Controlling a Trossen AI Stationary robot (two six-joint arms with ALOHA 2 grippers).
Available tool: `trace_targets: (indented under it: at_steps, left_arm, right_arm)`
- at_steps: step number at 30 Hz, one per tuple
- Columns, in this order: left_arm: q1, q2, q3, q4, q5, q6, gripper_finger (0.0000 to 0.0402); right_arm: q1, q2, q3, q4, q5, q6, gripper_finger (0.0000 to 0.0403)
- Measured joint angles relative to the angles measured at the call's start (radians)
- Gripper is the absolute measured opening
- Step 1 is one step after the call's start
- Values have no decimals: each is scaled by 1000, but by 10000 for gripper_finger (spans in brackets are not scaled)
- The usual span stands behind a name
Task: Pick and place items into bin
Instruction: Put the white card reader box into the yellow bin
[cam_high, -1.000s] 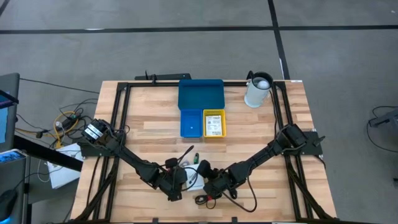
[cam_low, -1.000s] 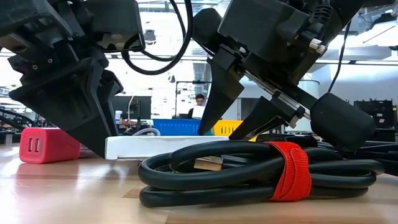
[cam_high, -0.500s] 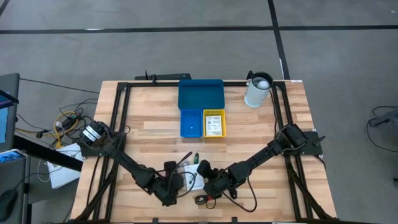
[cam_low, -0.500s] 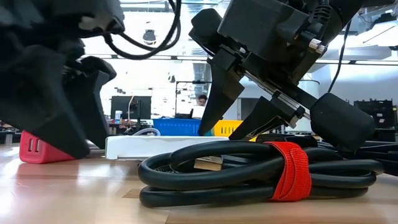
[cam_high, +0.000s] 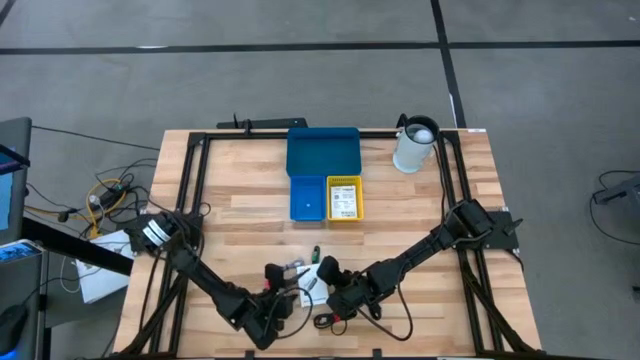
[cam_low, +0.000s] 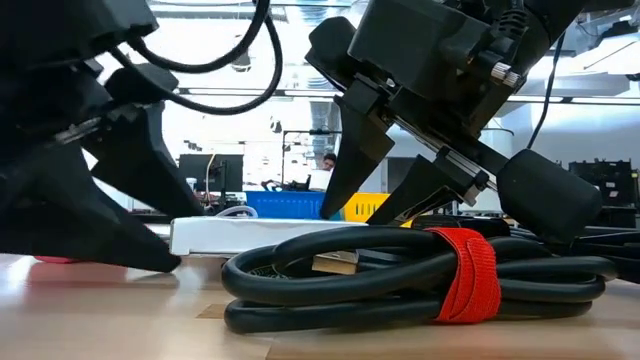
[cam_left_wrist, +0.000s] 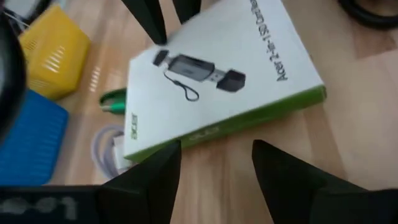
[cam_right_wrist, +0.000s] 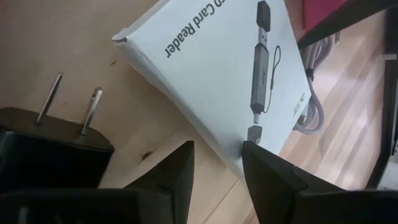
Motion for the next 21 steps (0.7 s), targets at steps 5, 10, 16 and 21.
trace_targets:
  at_steps: [5,10,16,21]
  left_arm:
    - [-10,13,20,-13,-47,13,191]
    - [-9,14,25,-13,-51,63,192]
    - [-1,14,25,-11,-44,93,192]
    - [2,13,25,-12,-13,102,192]
  right_arm:
    - [0,0,0,0,0,0,127]
    - [-2,0,0,6,-2,2,128]
    - [-2,0,0,11,-1,1,127]
    - [-2,0,0,11,-1,1,127]
